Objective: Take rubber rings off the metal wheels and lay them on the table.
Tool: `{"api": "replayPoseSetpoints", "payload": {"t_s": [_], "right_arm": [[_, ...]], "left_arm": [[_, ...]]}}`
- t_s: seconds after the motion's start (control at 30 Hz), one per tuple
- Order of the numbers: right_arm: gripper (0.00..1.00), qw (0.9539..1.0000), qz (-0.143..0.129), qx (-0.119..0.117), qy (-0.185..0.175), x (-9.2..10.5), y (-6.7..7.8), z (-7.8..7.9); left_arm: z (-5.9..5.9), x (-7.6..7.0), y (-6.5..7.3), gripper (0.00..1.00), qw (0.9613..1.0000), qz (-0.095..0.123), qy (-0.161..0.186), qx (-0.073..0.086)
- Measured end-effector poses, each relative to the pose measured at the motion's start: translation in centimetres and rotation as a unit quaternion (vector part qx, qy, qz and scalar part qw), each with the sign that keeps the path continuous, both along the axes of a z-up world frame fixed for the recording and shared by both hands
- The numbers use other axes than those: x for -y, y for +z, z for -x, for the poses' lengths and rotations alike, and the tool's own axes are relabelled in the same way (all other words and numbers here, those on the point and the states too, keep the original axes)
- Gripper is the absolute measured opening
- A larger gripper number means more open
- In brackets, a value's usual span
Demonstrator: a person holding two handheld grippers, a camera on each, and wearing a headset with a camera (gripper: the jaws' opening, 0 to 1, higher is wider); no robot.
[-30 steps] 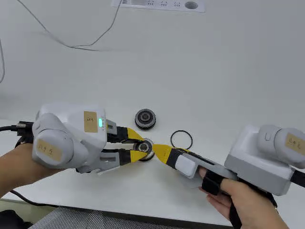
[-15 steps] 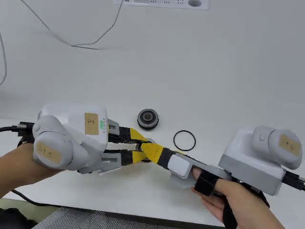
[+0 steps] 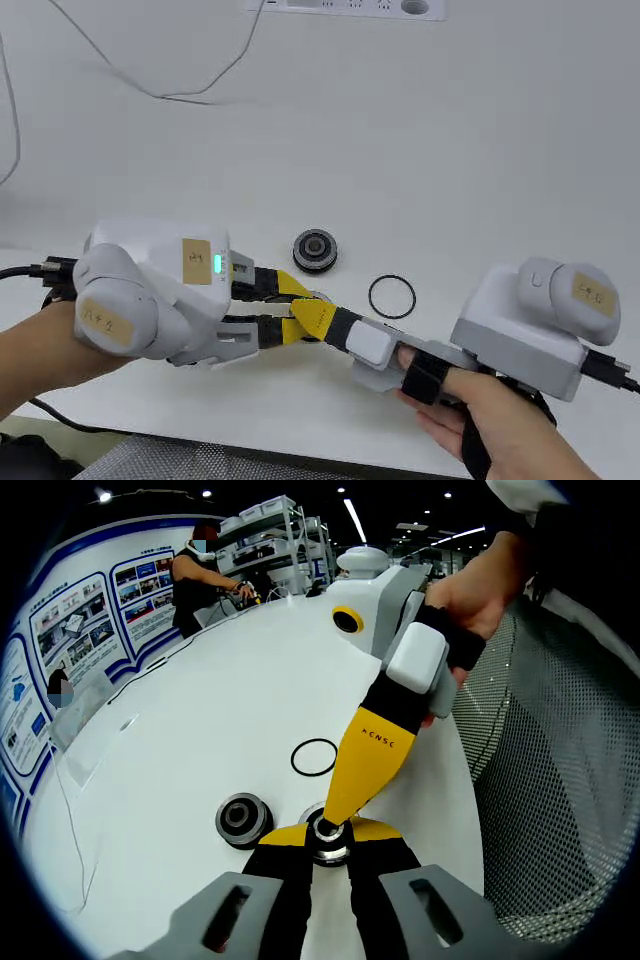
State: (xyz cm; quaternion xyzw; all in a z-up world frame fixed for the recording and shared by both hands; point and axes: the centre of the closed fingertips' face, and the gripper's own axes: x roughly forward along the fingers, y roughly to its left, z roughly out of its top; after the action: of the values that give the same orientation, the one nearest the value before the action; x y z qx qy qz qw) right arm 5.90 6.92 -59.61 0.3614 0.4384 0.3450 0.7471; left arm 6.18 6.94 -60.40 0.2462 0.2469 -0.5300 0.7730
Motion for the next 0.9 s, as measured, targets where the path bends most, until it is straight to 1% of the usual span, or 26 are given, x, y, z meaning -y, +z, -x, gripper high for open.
{"api": "replayPoseSetpoints", "payload": {"t_s": [0.1, 0.17, 0.23, 0.37, 0.6, 0.8, 0.9], "right_arm": [[0.38, 1.0000, 0.001, 0.001, 0.000, 0.0, 0.0, 0.0], [0.37, 0.9999, -0.009, -0.010, -0.006, 0.2, -0.1, 0.0], [0.34, 0.9997, -0.013, -0.018, -0.004, 0.4, -0.3, 0.1], [0.31, 0.9996, -0.015, -0.021, -0.004, 0.5, -0.3, 0.2], [0.28, 0.9998, -0.009, -0.016, -0.005, 0.8, -0.4, 0.2], [0.24, 1.0000, -0.004, -0.004, -0.006, 0.9, -0.3, 0.0], [0.21, 1.0000, 0.005, 0.005, -0.005, 1.0, -0.5, -0.2]], "left_arm": [[0.0, 0.0, 0.0, 0.13, 1.0000, 0.001, 0.001, 0.000], [0.0, 0.0, 0.0, 0.13, 1.0000, 0.000, 0.000, 0.000], [0.0, 0.0, 0.0, 0.13, 1.0000, 0.001, 0.000, 0.000], [0.0, 0.0, 0.0, 0.13, 1.0000, 0.002, 0.001, 0.000], [0.0, 0.0, 0.0, 0.13, 1.0000, 0.001, 0.001, -0.001], [0.0, 0.0, 0.0, 0.13, 1.0000, 0.001, 0.001, -0.001], [0.0, 0.0, 0.0, 0.13, 1.0000, 0.000, 0.001, 0.000]]}}
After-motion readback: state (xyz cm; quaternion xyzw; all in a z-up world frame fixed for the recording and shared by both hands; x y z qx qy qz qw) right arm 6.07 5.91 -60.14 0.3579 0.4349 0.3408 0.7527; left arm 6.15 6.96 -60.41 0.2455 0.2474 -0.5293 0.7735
